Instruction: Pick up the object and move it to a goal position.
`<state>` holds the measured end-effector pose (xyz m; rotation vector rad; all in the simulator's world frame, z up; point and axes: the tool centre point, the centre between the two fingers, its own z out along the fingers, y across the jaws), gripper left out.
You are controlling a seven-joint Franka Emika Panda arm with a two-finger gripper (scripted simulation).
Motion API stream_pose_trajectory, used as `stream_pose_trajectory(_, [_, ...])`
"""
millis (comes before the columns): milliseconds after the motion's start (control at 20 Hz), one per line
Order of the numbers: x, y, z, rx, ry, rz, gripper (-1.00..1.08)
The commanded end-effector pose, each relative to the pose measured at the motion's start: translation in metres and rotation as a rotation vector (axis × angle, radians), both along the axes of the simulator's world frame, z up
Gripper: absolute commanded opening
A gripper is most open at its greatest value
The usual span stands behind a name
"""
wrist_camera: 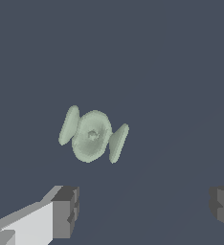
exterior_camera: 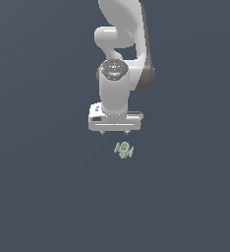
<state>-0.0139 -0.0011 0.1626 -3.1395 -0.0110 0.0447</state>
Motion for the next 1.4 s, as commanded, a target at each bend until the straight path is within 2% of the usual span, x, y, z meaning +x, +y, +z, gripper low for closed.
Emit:
stream_pose_trajectory(0, [0.0,0.0,0.0,0.0,0.0,0.0,1.0])
stream_pose_trajectory(550, [0.0029,-0.001,0.0021,-0.031,0.007,0.03,1.0])
stream_pose_trajectory(950, [0.003,-0.0007,0.0017,-0.03,0.007,0.037,1.0])
stream_pose_trajectory(1350, [0.0049,0.0022,-0.0024,-0.028,0.006,0.123,1.0])
